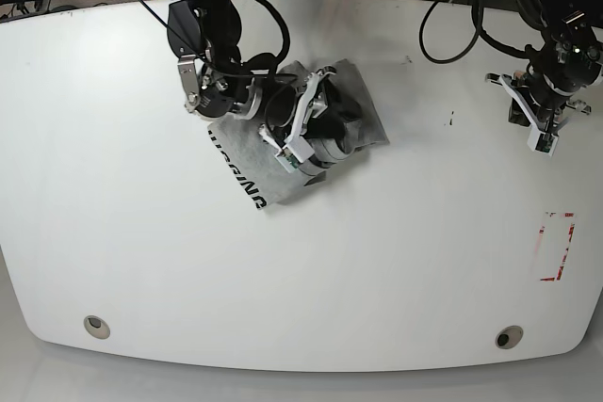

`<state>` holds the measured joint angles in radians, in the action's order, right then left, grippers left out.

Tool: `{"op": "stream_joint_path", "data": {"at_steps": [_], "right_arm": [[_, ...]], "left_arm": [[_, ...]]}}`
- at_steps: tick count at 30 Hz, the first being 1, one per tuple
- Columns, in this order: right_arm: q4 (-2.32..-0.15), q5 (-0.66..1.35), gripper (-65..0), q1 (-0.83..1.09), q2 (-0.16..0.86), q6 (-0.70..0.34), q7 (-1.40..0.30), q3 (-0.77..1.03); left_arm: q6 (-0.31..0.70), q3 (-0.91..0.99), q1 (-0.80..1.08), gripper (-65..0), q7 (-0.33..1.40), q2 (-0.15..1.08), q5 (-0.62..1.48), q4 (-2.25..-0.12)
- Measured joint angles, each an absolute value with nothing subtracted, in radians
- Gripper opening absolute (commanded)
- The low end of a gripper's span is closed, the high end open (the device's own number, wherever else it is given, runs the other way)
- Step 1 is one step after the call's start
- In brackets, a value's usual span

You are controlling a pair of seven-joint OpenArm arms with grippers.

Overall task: Fold the T-shirt properly
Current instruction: 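Lift both strip ends and fold them together toward the middle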

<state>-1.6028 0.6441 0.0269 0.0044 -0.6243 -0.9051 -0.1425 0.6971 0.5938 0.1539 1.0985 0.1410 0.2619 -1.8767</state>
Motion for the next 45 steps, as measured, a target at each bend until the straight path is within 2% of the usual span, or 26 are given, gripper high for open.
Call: {"op": "stream_joint_path", "data": {"at_steps": [2, 6, 15, 19, 24, 30, 35, 37, 40, 45], "right_arm": [[-1.574, 0.652, -55.0, 0.025, 0.0, -0.598, -0.878, -0.148], [-1.557, 0.64, -54.2, 0.021, 0.006, -0.495, -0.811, -0.185], [-1.718, 0.648, -53.4, 0.003, 0.029, -0.398, -0.813, -0.34], [-1.794, 0.67, -53.4, 0.019, 0.064, -0.395, -0.794, -0.299], [-1.792, 0.65, -53.4, 0.022, 0.141, -0.381, -0.799, -0.155], [-1.695, 0.657, -53.4, -0.061, 0.22, -0.388, -0.799, -0.066], [-1.59, 0.64, -53.4, -0.136, 0.273, -0.392, -0.798, -0.066], [-1.537, 0.622, -53.6, -0.183, 0.276, -0.391, -0.814, -0.067], [-1.523, 0.638, -53.6, -0.217, 0.28, -0.443, -0.796, -0.067], [-1.436, 0.631, -53.6, -0.236, 0.284, -0.45, -0.779, -0.071]], "left_arm": [[0.697, 0.593, 0.157, -57.9, 1.1, 0.138, 0.26, -1.876], [0.697, 0.554, 0.159, -57.9, 1.099, 0.142, 0.26, -1.876], [0.697, 0.395, 0.172, -57.9, 1.098, 0.142, 0.262, -1.875], [0.697, 0.258, 0.187, -57.9, 1.102, 0.141, 0.254, -1.876], [0.697, 0.06, 0.175, -57.9, 1.093, 0.139, 0.269, -1.887], [0.697, -0.132, 0.153, -57.9, 1.097, 0.105, 0.252, -1.906], [0.697, -0.213, 0.139, -57.9, 1.103, 0.047, 0.255, -1.934], [0.697, -0.244, 0.108, -57.9, 1.105, 0.017, 0.254, -1.935], [0.697, -0.279, 0.071, -57.9, 1.095, -0.02, 0.253, -1.95], [0.697, -0.328, 0.005, -57.9, 1.097, -0.083, 0.209, -1.9]]}}
